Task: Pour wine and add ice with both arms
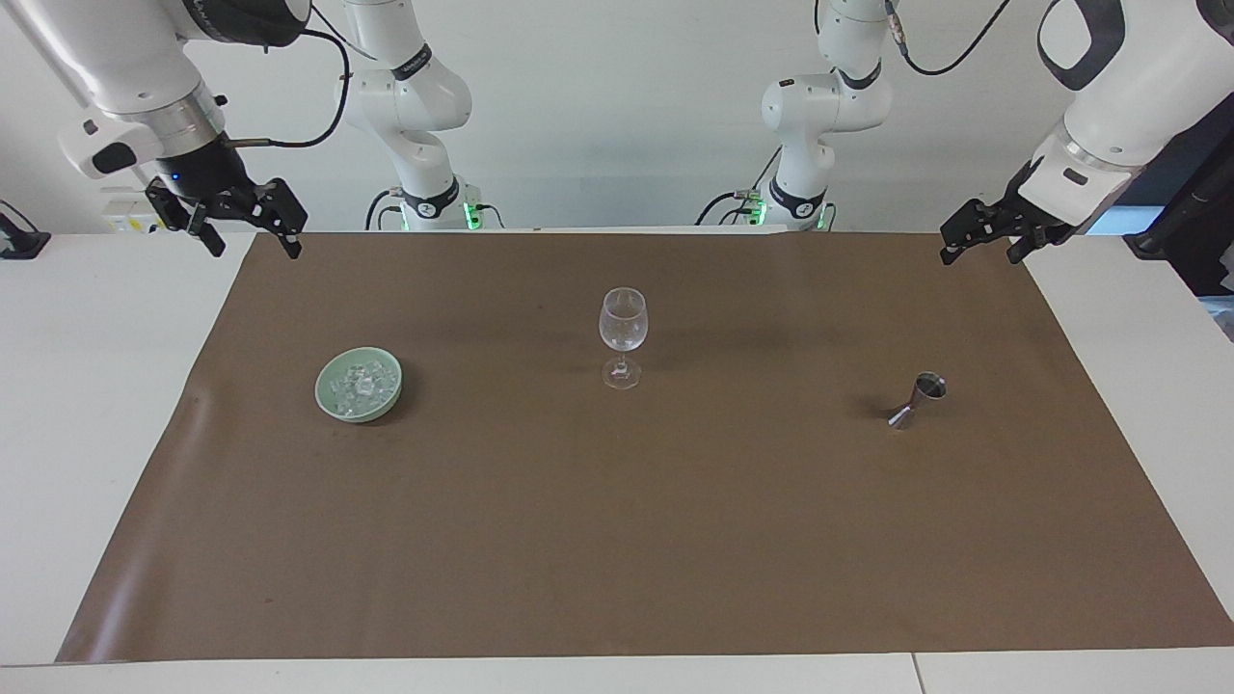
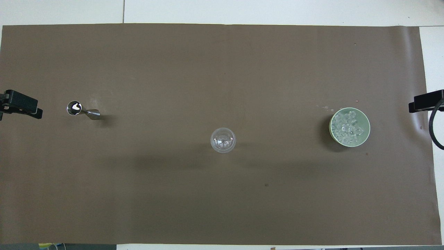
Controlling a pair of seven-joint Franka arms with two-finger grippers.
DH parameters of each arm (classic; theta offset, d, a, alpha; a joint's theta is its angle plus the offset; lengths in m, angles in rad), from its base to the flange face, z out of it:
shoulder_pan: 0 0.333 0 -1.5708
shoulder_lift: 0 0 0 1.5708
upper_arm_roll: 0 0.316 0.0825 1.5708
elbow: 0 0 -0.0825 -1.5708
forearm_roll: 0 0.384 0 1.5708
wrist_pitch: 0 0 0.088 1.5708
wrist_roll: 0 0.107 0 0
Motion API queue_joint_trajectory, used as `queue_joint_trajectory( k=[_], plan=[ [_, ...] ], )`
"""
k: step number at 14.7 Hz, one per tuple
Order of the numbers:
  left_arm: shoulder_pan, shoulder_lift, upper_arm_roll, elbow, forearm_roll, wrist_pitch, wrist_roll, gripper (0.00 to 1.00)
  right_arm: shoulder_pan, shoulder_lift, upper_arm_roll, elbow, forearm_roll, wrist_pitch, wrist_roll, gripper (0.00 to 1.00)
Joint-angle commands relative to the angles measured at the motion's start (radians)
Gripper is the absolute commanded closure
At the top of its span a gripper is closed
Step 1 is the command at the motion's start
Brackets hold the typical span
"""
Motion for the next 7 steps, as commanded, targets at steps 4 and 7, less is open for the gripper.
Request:
queue_joint_trajectory(
  k=[4,7],
  plan=[
    [0.005,-0.024,-0.005,-0.027,0.015,-0.002,0.007,0.0,-0.009,-0.001,0.003,-0.001,0.024,0.011,-0.025,0.0],
    [0.006,-0.026,-0.004,-0.027,0.015,-0.018,0.007,0.0,-0.009,-0.001,0.003,-0.001,0.024,0.011,-0.023,0.0]
  ],
)
